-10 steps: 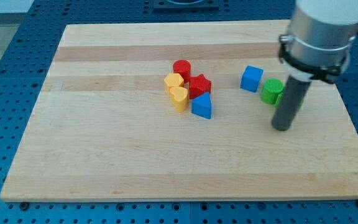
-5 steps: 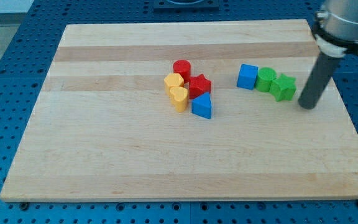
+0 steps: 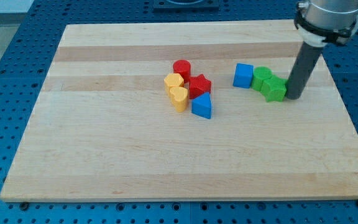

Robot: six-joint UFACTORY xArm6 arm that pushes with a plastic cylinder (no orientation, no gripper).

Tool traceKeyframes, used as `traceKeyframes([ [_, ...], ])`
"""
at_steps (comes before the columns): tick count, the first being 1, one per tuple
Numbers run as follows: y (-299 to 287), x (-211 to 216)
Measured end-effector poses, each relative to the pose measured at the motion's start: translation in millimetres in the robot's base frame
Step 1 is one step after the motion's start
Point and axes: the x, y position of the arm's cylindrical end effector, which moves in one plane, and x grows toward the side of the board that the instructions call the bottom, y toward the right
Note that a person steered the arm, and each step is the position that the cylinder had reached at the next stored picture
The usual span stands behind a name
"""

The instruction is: Slide the green star to the right of the red star

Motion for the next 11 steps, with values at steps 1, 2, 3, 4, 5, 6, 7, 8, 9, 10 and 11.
traceKeyframes([
  [1,-10.8,0.1],
  [2,-18.6,0.1],
  [3,-18.3,-6.3],
  [4,-18.3,-13.8],
  [5,-16.8,-26.7],
  [6,-11.3,-42.0],
  [7,-14.0,-48.1],
  [8,-35.0,-43.9],
  [9,-55.7,-33.1],
  [10,-63.1,-25.4],
  [11,-67.1,-24.5],
])
